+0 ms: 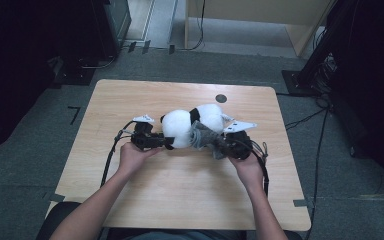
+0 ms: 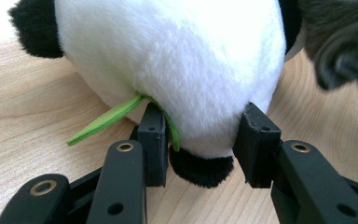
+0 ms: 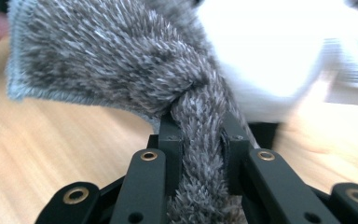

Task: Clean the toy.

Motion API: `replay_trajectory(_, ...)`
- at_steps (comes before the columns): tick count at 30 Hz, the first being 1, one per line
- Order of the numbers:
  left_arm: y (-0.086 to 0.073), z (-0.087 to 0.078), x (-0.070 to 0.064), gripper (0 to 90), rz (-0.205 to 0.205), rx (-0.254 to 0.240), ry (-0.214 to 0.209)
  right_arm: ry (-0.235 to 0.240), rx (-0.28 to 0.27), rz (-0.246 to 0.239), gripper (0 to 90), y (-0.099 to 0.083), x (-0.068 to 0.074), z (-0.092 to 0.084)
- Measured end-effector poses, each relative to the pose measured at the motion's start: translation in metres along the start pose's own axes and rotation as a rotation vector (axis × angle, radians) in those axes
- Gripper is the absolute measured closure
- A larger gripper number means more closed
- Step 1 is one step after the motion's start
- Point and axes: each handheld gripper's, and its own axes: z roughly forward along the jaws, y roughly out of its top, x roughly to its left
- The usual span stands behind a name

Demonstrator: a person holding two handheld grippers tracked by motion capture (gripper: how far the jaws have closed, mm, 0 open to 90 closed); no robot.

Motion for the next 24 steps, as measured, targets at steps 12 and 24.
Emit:
replay_trajectory(12,0.000,0.000,0.000,59.5,0.002,0.000,0.001,-0.130,-0.091,0.166,76.2,-0.016,-0.041,-0.020)
replay_trajectory(24,-0.001,0.001,0.001,59.6,0.000,0.000,0.003,-0.050,0.053,0.136,76.3,-0.024,-0.034,0.024)
